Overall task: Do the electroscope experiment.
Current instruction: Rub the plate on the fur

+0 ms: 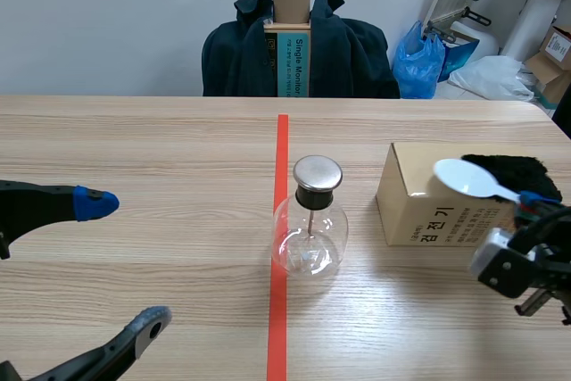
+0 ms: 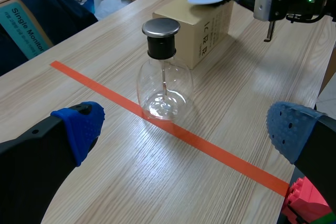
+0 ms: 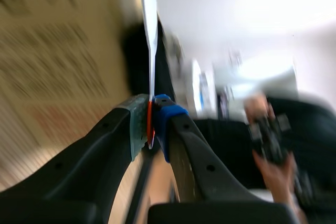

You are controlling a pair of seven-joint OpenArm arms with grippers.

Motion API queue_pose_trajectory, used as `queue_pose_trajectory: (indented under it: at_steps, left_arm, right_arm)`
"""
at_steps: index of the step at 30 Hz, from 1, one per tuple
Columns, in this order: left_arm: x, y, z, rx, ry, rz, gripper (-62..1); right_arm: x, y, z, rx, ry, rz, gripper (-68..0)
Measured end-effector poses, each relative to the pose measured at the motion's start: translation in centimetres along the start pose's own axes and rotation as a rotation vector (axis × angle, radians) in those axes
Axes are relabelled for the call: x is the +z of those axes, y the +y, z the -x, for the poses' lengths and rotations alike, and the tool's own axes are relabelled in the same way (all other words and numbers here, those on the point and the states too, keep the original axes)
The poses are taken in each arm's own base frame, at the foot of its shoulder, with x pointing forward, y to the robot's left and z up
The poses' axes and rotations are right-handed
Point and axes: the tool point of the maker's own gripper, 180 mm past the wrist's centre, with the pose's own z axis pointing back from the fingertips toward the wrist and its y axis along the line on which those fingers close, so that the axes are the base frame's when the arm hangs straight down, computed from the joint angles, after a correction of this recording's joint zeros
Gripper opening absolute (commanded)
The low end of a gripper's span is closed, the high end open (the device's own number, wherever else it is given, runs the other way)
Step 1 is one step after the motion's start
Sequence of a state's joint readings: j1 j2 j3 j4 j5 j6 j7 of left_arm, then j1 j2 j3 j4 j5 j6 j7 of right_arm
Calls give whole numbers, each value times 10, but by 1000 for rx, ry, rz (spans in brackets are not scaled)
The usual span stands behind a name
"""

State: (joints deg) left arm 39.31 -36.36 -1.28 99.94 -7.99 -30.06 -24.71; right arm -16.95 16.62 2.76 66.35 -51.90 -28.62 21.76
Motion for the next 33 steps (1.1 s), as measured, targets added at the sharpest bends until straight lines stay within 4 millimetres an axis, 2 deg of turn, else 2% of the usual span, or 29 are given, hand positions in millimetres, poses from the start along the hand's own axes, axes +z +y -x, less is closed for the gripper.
queue_pose_trajectory:
  at_steps: [1,2,4,6,9,11,12,15,16,17,19,21,26,31,33]
  left_arm:
    - [0,0,0,-1,-1,0,14]
    - [0,0,0,-1,0,0,14]
    - [0,0,0,-1,-2,0,14]
    - [0,0,0,-2,-1,0,14]
    - [0,0,0,-2,-1,0,14]
    - [0,0,0,-2,-1,0,14]
    - [0,0,0,-1,-1,0,14]
    - [0,0,0,-2,-1,0,14]
    - [0,0,0,-2,-1,0,14]
    - [0,0,0,-2,-1,0,14]
    - [0,0,0,-2,-1,0,14]
    - [0,0,0,-2,-1,0,14]
    - [0,0,0,-2,-1,0,14]
    - [0,0,0,-2,-1,0,14]
    - [0,0,0,-1,-1,-1,14]
  right_arm:
    - [0,0,6,2,22,-6,-667]
    - [2,0,3,10,-6,-10,-667]
    - [6,3,-22,33,-156,-26,-667]
    - [7,5,-33,32,-196,-27,-667]
    - [3,-5,-8,4,-14,29,-667]
    - [4,-5,6,7,37,13,-667]
    - [4,-3,5,10,14,-2,-667]
    - [8,0,-20,18,-127,-16,-667]
    - [8,2,-22,13,-123,-17,-667]
    - [7,3,-17,7,-80,-14,-667]
    - [8,3,7,-12,74,-4,-667]
    - [10,2,18,-7,114,-3,-667]
    - [9,0,1,8,2,-2,-667]
    - [10,0,20,-3,111,1,-667]
    - [11,0,13,-3,71,-2,-667]
